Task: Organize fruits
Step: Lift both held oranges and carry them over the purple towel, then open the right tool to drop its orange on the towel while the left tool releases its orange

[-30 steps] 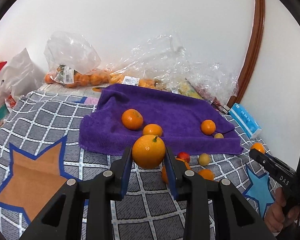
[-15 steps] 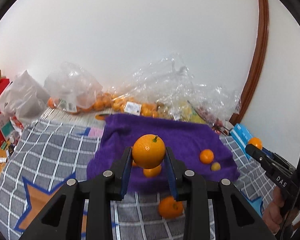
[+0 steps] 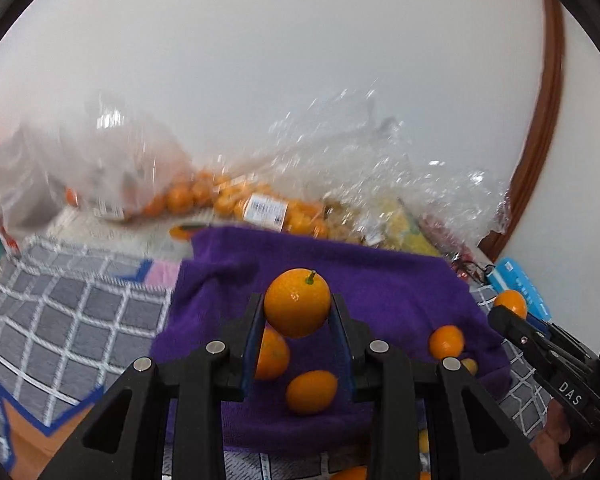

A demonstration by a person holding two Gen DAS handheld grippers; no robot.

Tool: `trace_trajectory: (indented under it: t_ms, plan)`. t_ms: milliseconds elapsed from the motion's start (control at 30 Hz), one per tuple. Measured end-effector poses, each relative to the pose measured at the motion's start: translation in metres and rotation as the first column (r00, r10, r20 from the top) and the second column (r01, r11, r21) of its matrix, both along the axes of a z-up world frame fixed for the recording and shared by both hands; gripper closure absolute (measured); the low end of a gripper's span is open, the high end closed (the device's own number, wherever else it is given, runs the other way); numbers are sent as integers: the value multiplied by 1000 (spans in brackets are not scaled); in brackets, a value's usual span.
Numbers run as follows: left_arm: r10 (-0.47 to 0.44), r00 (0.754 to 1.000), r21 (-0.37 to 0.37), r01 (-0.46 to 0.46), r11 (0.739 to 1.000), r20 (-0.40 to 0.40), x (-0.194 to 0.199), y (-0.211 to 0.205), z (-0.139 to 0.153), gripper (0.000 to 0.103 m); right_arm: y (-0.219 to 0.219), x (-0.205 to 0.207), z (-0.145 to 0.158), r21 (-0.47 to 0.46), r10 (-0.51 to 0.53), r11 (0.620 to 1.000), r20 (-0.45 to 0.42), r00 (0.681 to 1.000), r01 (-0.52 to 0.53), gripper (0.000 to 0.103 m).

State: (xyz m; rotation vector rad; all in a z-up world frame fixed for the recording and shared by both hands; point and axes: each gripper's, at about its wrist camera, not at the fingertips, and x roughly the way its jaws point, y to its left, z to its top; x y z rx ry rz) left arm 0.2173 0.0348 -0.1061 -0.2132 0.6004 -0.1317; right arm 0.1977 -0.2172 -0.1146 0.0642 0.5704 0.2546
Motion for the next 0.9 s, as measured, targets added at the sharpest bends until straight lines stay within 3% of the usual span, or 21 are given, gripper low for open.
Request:
trace_trajectory:
  t_ms: [133,233,500,900]
  plan:
    - [44,999,31,-44,999,9,2,6,-11,72,-4,6,-9,24,-8,1000,-27,1000,8,68]
    - [46,999,5,-46,999,-8,5,10,-15,72,2,7,-16,-23,-14,1000,-29,999,13,68]
    - [41,999,22,-40,999,-25,8,7,-21,72,13,8,-25,-31,15,999,-44,999,-16,68]
    - [45,995,-8,-46,999,-85,14,13,-26,72,17,9,-30,-35,12,999,-71,997,-15,68]
